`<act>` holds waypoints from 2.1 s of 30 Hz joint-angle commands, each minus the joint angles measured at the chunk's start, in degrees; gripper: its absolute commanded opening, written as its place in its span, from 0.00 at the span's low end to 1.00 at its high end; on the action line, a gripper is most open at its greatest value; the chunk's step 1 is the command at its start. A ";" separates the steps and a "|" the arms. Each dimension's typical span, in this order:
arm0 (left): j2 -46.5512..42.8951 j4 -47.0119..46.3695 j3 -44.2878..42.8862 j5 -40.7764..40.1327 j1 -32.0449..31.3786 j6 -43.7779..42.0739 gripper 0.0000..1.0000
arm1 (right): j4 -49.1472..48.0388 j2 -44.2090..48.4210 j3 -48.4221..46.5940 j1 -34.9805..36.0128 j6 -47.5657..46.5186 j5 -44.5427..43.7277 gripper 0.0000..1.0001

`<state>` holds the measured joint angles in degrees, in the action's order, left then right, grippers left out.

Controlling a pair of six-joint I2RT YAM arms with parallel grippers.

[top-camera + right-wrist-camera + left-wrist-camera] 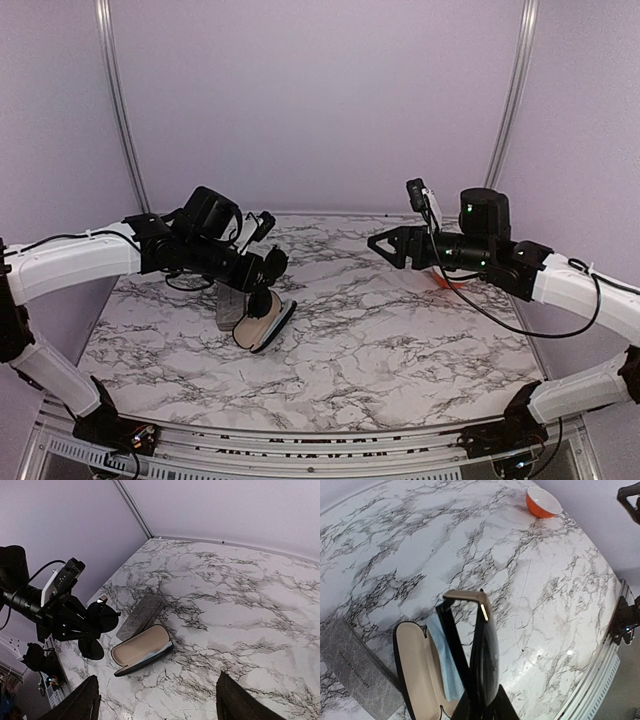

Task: Organize the sunglasses
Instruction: Place the sunglasses in the sunglasses case.

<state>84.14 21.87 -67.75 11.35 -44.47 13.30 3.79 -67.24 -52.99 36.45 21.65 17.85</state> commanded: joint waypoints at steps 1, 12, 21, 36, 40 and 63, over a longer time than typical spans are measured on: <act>3.67 9.00 -2.33 -6.09 -0.38 -2.27 0.11 | 0.58 1.78 -0.13 -0.25 -1.55 -0.97 0.78; 12.05 10.67 -4.49 -11.96 -2.82 -1.56 0.11 | 0.80 1.91 1.21 -0.24 -1.51 -0.97 0.78; 16.99 11.65 -6.69 -16.55 -4.39 -1.61 0.11 | 1.58 1.85 0.84 -0.24 -1.34 -0.80 0.78; 22.87 13.94 -8.29 -19.70 -5.86 -0.03 0.11 | 2.93 3.19 1.35 -0.24 -1.86 -1.19 0.78; 23.82 13.95 -9.10 -19.12 -6.68 0.50 0.11 | 3.27 3.30 1.49 -0.24 -2.08 -1.41 0.78; 27.28 18.29 -12.77 -27.41 -8.00 8.17 0.13 | 4.14 4.00 1.74 -0.24 -2.91 -1.44 0.79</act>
<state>111.07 36.51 -79.05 -11.81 -52.25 18.39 7.46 -64.60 -51.79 36.45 19.42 16.95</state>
